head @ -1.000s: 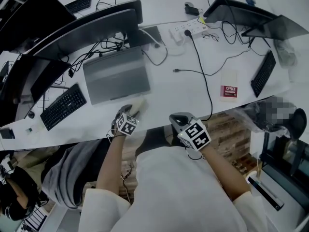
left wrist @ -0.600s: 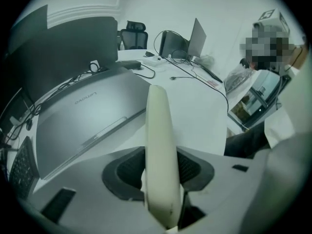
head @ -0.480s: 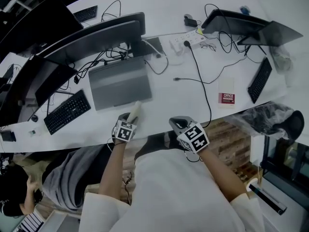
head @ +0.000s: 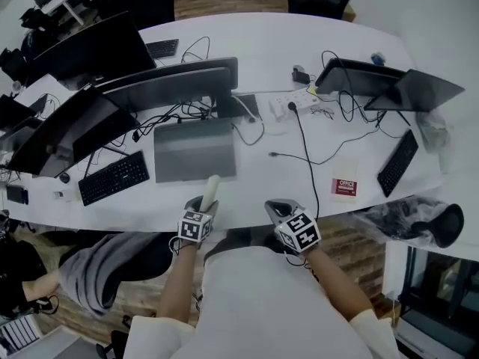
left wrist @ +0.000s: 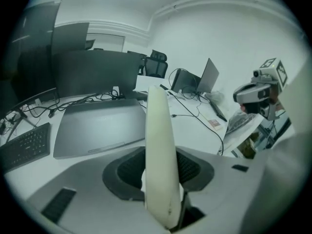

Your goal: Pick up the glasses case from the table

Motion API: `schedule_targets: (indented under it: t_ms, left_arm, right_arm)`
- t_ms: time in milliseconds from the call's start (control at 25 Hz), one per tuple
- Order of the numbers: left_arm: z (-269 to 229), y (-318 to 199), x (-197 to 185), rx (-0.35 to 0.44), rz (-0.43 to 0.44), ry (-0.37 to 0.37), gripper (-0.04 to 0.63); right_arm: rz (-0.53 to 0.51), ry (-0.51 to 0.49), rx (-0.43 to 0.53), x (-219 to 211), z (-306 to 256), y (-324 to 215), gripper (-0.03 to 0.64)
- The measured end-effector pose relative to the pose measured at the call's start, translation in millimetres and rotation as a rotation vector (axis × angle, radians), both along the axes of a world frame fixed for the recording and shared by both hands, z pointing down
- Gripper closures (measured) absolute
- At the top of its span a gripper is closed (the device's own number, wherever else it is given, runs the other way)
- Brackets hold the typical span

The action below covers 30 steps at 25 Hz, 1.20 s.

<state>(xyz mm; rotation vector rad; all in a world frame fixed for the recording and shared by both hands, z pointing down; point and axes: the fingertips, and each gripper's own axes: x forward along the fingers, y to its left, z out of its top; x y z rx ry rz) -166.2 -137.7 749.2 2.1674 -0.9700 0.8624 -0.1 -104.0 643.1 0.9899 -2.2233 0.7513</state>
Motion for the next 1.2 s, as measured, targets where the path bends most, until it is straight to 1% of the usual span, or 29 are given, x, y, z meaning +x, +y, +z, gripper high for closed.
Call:
schedule_targets:
  t_ms: [280,480,640,880,1000,1200]
  left_arm:
    - [-50,40,23,0.059,-0.128,0.049,0.44]
    - [-83,60,44,0.115,-0.199,0.078,0.439]
    - [-105,93,64,0.141,-0.226,0.101,0.439]
    - [-139,131,85,0.195,-0.262,0.146,0.44]
    - [-153,151,91,0.208,-0.28,0.168,0.44]
    - [-171,178,89,0.234,-0.294,0.194,0.439]
  right_arm:
    - [-0.022,-0.015,0.065,48,-29,33,0.615]
    - [-0.028,-0.041,0.131,81,-47,44,0.615]
    - [-0.044,-0.049,0.157,104,-59,73,0.616]
    - [-0.075,-0.067,0.235,126,-82,101,0.615]
    - [-0.084,-0.068,0.253,132,-89,108,0.615]
    - [-0.066,-0.093,0.282,135,-102,119,0.616]
